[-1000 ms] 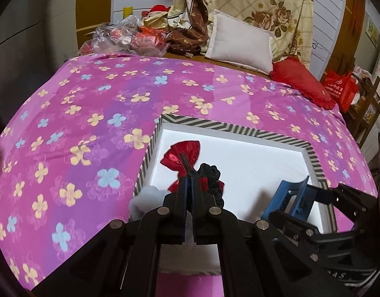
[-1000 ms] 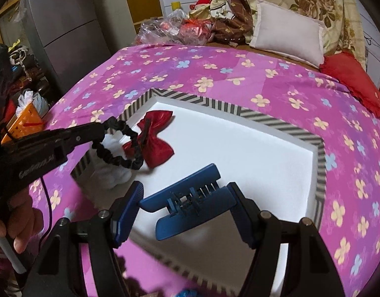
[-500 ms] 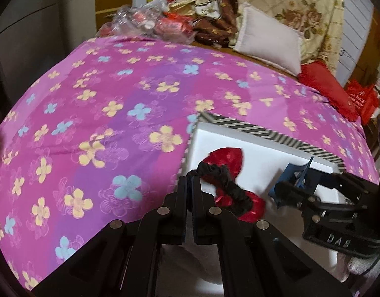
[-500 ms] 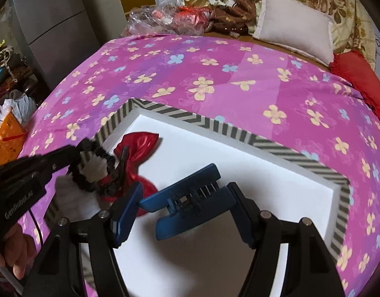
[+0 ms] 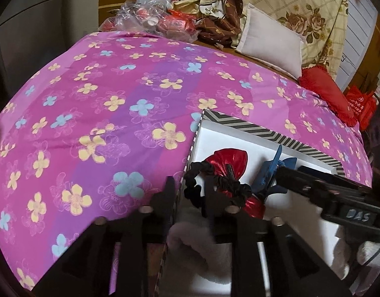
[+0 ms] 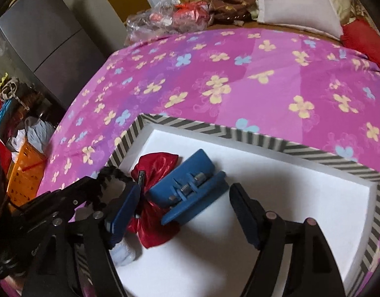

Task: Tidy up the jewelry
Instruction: 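Lower the blue claw clip and black scrunchie into the tray and open both tools, then move both tools back to the jewelry beside the tray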

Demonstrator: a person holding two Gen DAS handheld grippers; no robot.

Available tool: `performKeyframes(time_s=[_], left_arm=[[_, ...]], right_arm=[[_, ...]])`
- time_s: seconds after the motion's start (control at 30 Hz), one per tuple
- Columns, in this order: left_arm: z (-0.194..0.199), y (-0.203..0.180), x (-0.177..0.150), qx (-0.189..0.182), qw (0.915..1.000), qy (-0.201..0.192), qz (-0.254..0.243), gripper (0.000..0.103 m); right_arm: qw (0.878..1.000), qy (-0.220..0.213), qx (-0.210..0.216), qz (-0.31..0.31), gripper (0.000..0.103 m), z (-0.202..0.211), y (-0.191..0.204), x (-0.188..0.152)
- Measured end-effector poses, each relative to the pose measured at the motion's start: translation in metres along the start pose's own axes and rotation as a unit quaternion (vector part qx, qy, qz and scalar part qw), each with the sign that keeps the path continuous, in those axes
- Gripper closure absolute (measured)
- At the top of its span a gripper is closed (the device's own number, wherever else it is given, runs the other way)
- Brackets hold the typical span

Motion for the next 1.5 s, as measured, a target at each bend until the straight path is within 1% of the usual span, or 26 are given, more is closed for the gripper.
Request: performKeyframes(time_s=[0.13, 0.3, 0.47, 0.6, 0.67, 0.77, 0.87, 0.93, 1.0, 1.13, 1.5], left_arm=[[0.013, -0.002, -0.003, -0.002, 1.0000, -0.005, -0.005, 0.068], [0.036, -0.007, -0.011, -0.004, 0.9999, -0.011, -0.007, 0.067], [0.063, -0.014, -0.024, 0.003, 0.9995, -0.022, -0.021, 0.067], [0.085, -0.022, -0.039, 0.007, 0.9989, -0.030, -0.035, 0.067], [0.095, -0.027, -0.047, 0.008, 0.9985, -0.032, -0.043, 0.067], [0.109, -0.034, -0.059, 0.010, 0.9978, -0.036, -0.055, 0.067], [0.125, -0.040, -0.071, 0.012, 0.9973, -0.039, -0.062, 0.067], [0.131, -0.043, -0.077, 0.014, 0.9971, -0.041, -0.063, 0.067], [0.137, -0.047, -0.084, 0.015, 0.9969, -0.041, -0.066, 0.067], [0.147, -0.054, -0.095, 0.015, 0.9965, -0.042, -0.071, 0.067], [0.161, -0.067, -0.122, 0.012, 0.9959, -0.040, -0.080, 0.067]], right_arm=[[1.000, -0.009, 0.005, -0.010, 0.023, 0.025, -0.005, -0.004], [1.000, -0.014, -0.006, -0.005, 0.023, 0.064, -0.009, -0.023], [1.000, -0.020, -0.008, 0.006, 0.023, 0.103, -0.005, -0.055], [0.999, -0.024, -0.022, 0.018, 0.023, 0.129, -0.002, -0.085], [0.999, -0.026, -0.025, 0.013, 0.023, 0.141, -0.003, -0.100], [0.999, -0.027, -0.022, 0.003, 0.023, 0.153, -0.003, -0.118], [0.999, -0.034, -0.036, 0.003, 0.023, 0.168, -0.004, -0.135], [0.999, -0.036, -0.033, -0.003, 0.023, 0.176, -0.004, -0.144], [0.999, -0.039, -0.034, -0.004, 0.023, 0.182, -0.004, -0.151], [0.998, -0.045, -0.048, 0.009, 0.023, 0.195, -0.002, -0.163], [0.997, -0.050, -0.051, 0.012, 0.022, 0.217, 0.002, -0.188]])
Point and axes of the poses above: each gripper's, at about its wrist camera, not at the fingertips, and z roughly against the way its jaws point, y to its left, x to its top, the point moved 10 cm from there along -z, roughly the way its jaws point, and after that the axes turned 8 degrees about -y, right-handed, at the moved point
